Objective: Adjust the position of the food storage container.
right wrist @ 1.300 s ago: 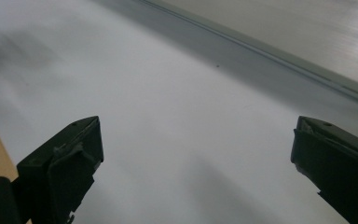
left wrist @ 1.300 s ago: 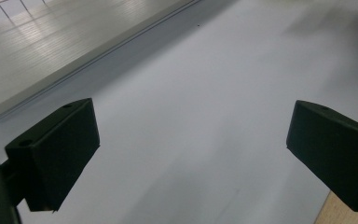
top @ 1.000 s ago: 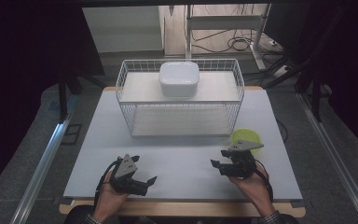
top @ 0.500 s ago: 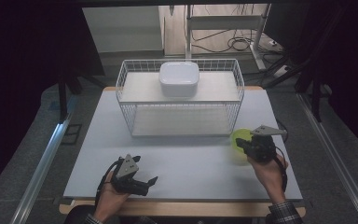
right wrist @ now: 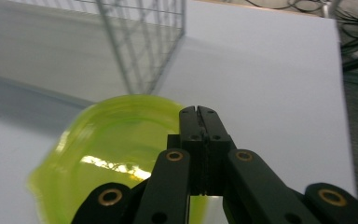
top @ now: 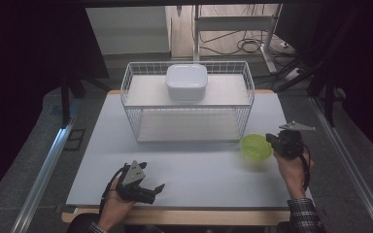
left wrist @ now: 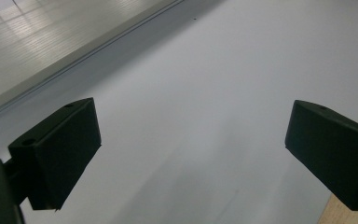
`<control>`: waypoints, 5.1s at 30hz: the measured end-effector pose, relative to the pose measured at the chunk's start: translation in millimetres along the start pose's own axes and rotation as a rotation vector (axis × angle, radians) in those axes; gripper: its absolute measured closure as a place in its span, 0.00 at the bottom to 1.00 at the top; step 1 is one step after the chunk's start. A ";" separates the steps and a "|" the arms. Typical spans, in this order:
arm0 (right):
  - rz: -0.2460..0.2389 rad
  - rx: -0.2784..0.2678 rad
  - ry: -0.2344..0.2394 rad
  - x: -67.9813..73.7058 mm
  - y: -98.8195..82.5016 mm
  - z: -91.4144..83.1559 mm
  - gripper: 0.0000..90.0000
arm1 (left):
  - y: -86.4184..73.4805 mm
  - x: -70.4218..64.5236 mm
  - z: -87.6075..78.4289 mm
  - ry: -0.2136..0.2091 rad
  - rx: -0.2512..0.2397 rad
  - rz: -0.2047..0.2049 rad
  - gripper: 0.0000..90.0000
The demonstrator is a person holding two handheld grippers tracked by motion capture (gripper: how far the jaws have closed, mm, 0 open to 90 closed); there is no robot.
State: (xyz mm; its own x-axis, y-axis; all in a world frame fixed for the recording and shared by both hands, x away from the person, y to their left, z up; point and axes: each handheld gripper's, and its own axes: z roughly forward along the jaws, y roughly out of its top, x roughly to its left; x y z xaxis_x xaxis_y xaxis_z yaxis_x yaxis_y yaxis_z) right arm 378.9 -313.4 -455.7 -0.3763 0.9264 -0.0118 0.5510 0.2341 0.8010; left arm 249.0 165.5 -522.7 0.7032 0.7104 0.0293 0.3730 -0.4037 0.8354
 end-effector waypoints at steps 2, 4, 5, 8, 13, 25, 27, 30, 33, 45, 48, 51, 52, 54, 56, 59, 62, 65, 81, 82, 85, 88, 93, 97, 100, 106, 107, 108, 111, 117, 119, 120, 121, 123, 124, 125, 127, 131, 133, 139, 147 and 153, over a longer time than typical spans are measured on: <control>0.009 0.000 -0.022 -8.2 0.1 2.1 1.00 | 0.0 0.0 0.3 -0.001 0.001 0.001 0.03; 0.019 0.003 -0.039 -14.5 0.1 4.9 1.00 | -0.1 0.0 0.8 0.000 0.005 0.002 0.03; 0.023 0.006 -0.044 -17.5 -0.2 6.8 1.00 | -0.1 0.0 0.9 0.001 0.006 0.002 0.03; 0.032 0.028 -0.049 -23.2 -2.3 15.1 1.00 | 0.0 -0.2 1.3 0.004 0.007 0.004 0.03; 0.026 0.061 -0.035 -24.2 -6.9 21.0 1.00 | -0.1 -0.4 1.4 0.005 0.011 0.007 0.04; 0.019 0.094 0.014 -15.6 -10.6 22.9 1.00 | 0.1 -2.2 2.3 0.005 0.022 0.023 0.04; 0.023 0.098 0.022 -13.7 -11.0 22.9 1.00 | 0.1 -2.7 2.6 0.007 0.023 0.025 0.04; 0.021 0.102 0.040 -8.7 -11.6 22.4 1.00 | 0.2 -2.8 2.5 0.007 0.024 0.028 0.04; 0.013 0.109 0.057 -2.2 -11.8 21.9 1.00 | 0.1 -2.7 2.4 0.006 0.024 0.028 0.04; -0.025 0.122 0.121 26.7 -10.6 28.4 1.00 | 0.4 -4.2 3.3 0.006 0.028 0.038 0.04; -0.026 0.119 0.138 33.0 -9.6 31.3 1.00 | 0.4 -4.3 3.6 0.005 0.032 0.040 0.04; -0.029 0.122 0.158 39.4 -8.6 33.7 1.00 | 0.5 -4.6 3.8 0.004 0.035 0.045 0.04; -0.031 0.121 0.164 40.9 -8.4 34.2 1.00 | 0.5 -4.7 3.9 0.004 0.035 0.045 0.04; -0.035 0.122 0.178 45.4 -8.1 35.4 1.00 | 0.5 -4.9 4.2 0.003 0.036 0.045 0.04; -0.038 0.124 0.192 50.1 -7.8 36.3 1.00 | 0.5 -5.1 4.3 0.003 0.036 0.046 0.04; -0.047 0.127 0.212 58.2 -7.6 37.2 1.00 | 0.6 -5.3 4.3 0.002 0.037 0.047 0.04; -0.052 0.131 0.231 65.0 -7.6 38.0 1.00 | 0.6 -5.6 4.7 0.001 0.039 0.050 0.04; -0.052 0.134 0.255 73.5 -7.3 39.5 1.00 | 0.7 -6.3 5.0 -0.001 0.040 0.054 0.04; -0.031 0.162 0.237 64.7 -22.6 32.0 1.00 | 0.9 -7.4 5.3 -0.002 0.044 0.061 0.04; -0.034 0.170 0.245 66.1 -24.3 32.9 1.00 | 0.9 -7.6 5.4 -0.002 0.044 0.062 0.04; -0.045 0.184 0.261 71.6 -25.8 36.5 1.00 | 0.9 -8.0 5.9 -0.002 0.047 0.063 0.04; -0.044 0.193 0.286 77.5 -26.0 41.2 1.00 | 0.7 -8.0 6.4 -0.005 0.050 0.063 0.04; -0.032 0.205 0.320 86.2 -26.7 48.0 1.00 | 0.7 -8.3 6.7 -0.007 0.054 0.067 0.04; -0.031 0.207 0.343 94.3 -25.6 51.0 1.00 | 0.5 -8.3 7.2 -0.007 0.057 0.068 0.04; -0.028 0.209 0.360 99.4 -25.3 54.0 1.00 | 0.4 -8.5 7.5 -0.007 0.058 0.068 0.04; -0.024 0.219 0.415 113.0 -26.1 59.6 1.00 | 0.5 -8.9 8.2 -0.009 0.063 0.071 0.04; -0.024 0.220 0.418 114.8 -26.2 60.1 1.00 | 0.5 -9.0 8.4 -0.009 0.064 0.072 0.04; -0.025 0.222 0.428 117.4 -26.2 60.9 1.00 | 0.5 -9.1 8.5 -0.009 0.064 0.072 0.04; -0.025 0.223 0.446 124.7 -26.1 63.0 1.00 | 0.5 -9.2 8.9 -0.010 0.067 0.074 0.04; -0.045 0.230 0.481 141.3 -25.5 66.8 1.00 | 0.5 -9.3 9.2 -0.010 0.069 0.075 0.04; -0.049 0.232 0.492 147.1 -25.5 67.8 1.00 | 0.5 -9.3 9.3 -0.011 0.069 0.076 0.04; -0.050 0.232 0.496 149.1 -25.4 68.1 1.00 | 0.5 -9.4 9.4 -0.011 0.069 0.076 0.04; -0.053 0.234 0.501 151.4 -25.4 68.4 1.00 | 0.5 -9.4 9.5 -0.011 0.070 0.076 0.04; -0.057 0.234 0.510 156.1 -25.5 69.0 1.00 | 0.5 -9.5 9.6 -0.011 0.070 0.076 0.04; -0.059 0.235 0.512 157.9 -25.6 69.2 1.00 | 0.5 -9.6 9.7 -0.012 0.070 0.077 0.04; -0.065 0.236 0.516 160.3 -25.7 69.5 1.00 | 0.5 -9.8 9.8 -0.011 0.071 0.077 0.04; -0.072 0.237 0.523 164.8 -25.8 70.2 1.00 | 0.5 -10.0 9.9 -0.011 0.072 0.078 0.04; -0.112 0.236 0.515 171.1 -26.3 71.1 1.00 | 0.5 -10.2 9.6 -0.011 0.072 0.080 0.04; -0.124 0.233 0.503 170.7 -26.1 70.5 1.00 | 0.5 -10.2 9.4 -0.010 0.072 0.081 0.04; -0.137 0.217 0.467 163.3 -24.1 65.3 0.98 | 0.5 -10.3 8.7 -0.009 0.071 0.084 0.04; -0.148 0.182 0.401 149.2 -22.2 50.0 0.78 | -0.1 -8.0 5.0 -0.001 0.068 0.071 0.04; -0.184 0.168 0.369 142.7 -22.8 37.9 0.52 | 0.4 -0.9 -3.3 -0.026 0.018 0.005 0.04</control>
State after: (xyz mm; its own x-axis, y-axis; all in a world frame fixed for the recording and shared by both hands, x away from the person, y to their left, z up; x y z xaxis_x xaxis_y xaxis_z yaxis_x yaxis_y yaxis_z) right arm 340.9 -175.3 -498.4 -0.7033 0.7048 0.0933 0.5517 0.4583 0.6968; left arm 246.5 166.6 -520.6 0.7203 0.6934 0.0190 0.3799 -0.4173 0.8255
